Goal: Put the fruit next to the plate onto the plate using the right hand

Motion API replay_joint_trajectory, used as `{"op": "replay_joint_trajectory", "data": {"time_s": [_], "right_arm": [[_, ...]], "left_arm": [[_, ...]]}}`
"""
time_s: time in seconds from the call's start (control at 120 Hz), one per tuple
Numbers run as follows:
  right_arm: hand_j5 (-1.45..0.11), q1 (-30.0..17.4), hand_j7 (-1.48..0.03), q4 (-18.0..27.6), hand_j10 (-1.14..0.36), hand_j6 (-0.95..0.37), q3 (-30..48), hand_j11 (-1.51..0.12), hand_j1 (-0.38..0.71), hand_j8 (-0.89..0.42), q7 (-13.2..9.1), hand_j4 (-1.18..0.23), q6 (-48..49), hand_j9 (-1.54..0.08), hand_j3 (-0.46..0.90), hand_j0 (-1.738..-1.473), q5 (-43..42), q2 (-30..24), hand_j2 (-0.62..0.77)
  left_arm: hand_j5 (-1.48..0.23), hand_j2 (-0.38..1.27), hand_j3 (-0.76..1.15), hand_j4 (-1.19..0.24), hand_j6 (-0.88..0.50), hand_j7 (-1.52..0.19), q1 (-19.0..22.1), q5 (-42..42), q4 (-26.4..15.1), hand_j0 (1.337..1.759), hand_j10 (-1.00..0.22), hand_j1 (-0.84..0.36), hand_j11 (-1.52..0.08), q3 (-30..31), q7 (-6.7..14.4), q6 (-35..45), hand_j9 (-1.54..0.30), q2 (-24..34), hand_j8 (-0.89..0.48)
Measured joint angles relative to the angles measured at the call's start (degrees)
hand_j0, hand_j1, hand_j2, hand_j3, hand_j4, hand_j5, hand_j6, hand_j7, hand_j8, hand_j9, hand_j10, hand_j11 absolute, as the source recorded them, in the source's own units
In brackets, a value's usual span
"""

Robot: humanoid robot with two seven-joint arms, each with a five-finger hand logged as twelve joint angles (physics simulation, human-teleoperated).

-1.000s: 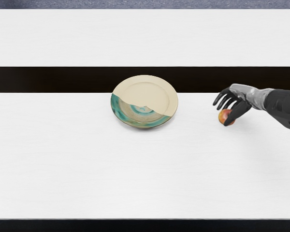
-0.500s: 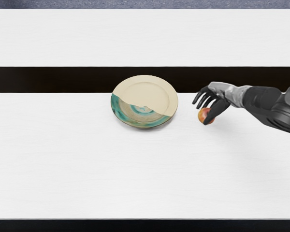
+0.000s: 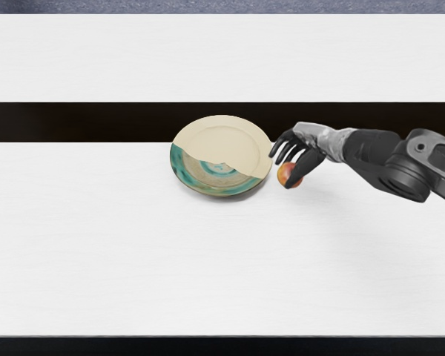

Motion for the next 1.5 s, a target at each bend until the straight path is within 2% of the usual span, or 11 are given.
{"op": "replay_joint_trajectory", "data": {"time_s": [0.8, 1.175, 1.433, 1.5], "right_arm": [[-0.85, 1.05, -0.82, -1.49, -0.51, -0.63, -0.02, -0.83, 0.28, -0.48, -0.18, -0.61, -8.41, -0.83, 0.00, -1.658, -0.45, 8.88, 0.32], [-0.84, 0.65, -0.81, -6.18, -0.51, -0.62, -0.49, -0.82, 0.27, -0.48, -0.09, -0.61, -14.93, -0.82, 0.00, -1.658, -0.70, 14.67, 0.32], [-0.81, 0.33, -0.79, -9.18, -0.50, -0.60, -0.59, -0.79, 0.26, -0.48, -0.08, -0.59, -17.85, -0.80, 0.00, -1.658, -0.38, 17.90, 0.26], [-0.78, 0.30, -0.76, -9.54, -0.50, -0.58, -0.45, -0.76, 0.25, -0.48, -0.09, -0.57, -18.09, -0.76, 0.00, -1.658, -0.28, 18.21, 0.21]], "left_arm": [[-0.01, 0.00, 0.00, -0.01, -0.01, -0.01, 0.53, 0.00, 0.00, 1.658, -0.01, 0.34, -0.01, 0.00, 0.00, 0.00, -0.01, 0.00, -0.01], [-0.01, 0.00, 0.00, -0.01, -0.01, -0.01, 0.53, 0.00, 0.00, 1.658, -0.01, 0.34, -0.01, 0.00, 0.00, 0.00, -0.01, 0.00, -0.01], [-0.01, 0.00, 0.00, -0.01, -0.01, -0.01, 0.97, 0.00, 0.00, 1.658, -0.01, 0.34, -0.01, 0.00, 0.00, 0.00, -0.01, 0.00, -0.01], [-0.01, 0.00, 0.00, -0.01, -0.01, -0.01, 1.13, 0.00, 0.00, 1.658, -0.01, 0.34, -0.01, 0.00, 0.00, 0.00, -0.01, 0.00, -0.01]]}}
